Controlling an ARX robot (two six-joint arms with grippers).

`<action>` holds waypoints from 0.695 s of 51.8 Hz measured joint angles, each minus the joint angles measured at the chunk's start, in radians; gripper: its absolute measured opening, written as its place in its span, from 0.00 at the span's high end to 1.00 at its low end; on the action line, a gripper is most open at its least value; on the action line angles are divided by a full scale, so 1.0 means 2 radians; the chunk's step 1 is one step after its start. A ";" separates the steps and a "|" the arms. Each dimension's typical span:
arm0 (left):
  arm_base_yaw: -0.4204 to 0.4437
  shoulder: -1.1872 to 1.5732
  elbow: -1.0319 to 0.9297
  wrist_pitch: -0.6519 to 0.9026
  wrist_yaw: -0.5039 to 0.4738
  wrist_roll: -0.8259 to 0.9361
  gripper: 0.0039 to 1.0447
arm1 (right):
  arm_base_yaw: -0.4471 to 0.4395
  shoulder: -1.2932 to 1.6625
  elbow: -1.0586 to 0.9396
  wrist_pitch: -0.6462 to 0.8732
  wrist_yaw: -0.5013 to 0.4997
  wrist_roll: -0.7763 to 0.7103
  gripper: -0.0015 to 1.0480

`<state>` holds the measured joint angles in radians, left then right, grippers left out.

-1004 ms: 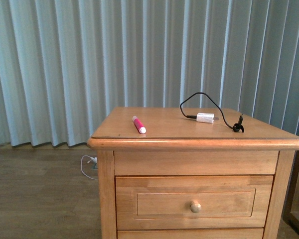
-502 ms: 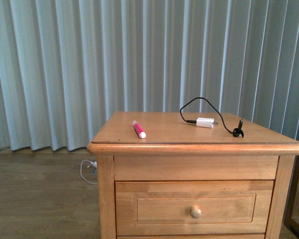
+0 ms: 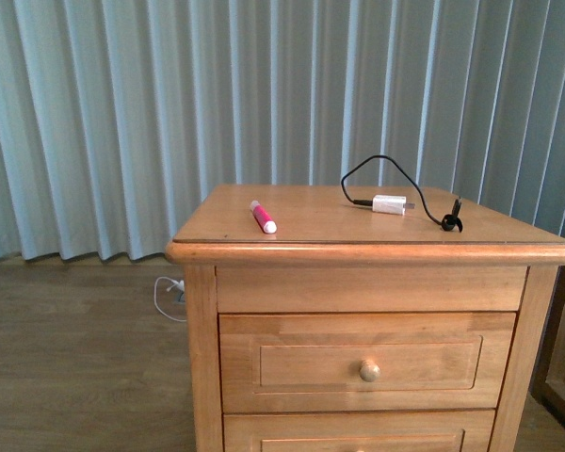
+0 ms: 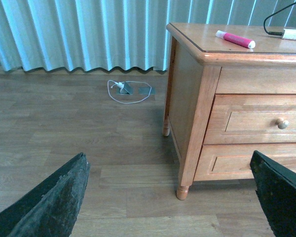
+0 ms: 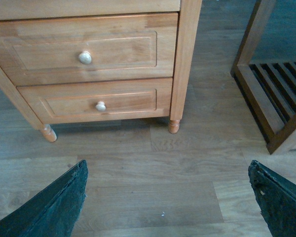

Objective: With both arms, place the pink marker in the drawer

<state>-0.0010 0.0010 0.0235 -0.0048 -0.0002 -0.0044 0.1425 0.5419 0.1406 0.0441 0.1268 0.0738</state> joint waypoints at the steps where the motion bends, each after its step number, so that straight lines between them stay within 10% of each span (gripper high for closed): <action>1: 0.000 0.000 0.000 0.000 0.000 0.000 0.05 | 0.006 0.035 0.008 0.026 0.002 0.003 0.08; 36: 0.000 0.000 0.000 0.000 0.000 0.000 0.05 | 0.112 0.624 0.302 0.262 0.066 0.076 0.08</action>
<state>-0.0010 0.0010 0.0235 -0.0048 0.0002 -0.0044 0.3660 1.7901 0.7441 0.5678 0.2588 0.2268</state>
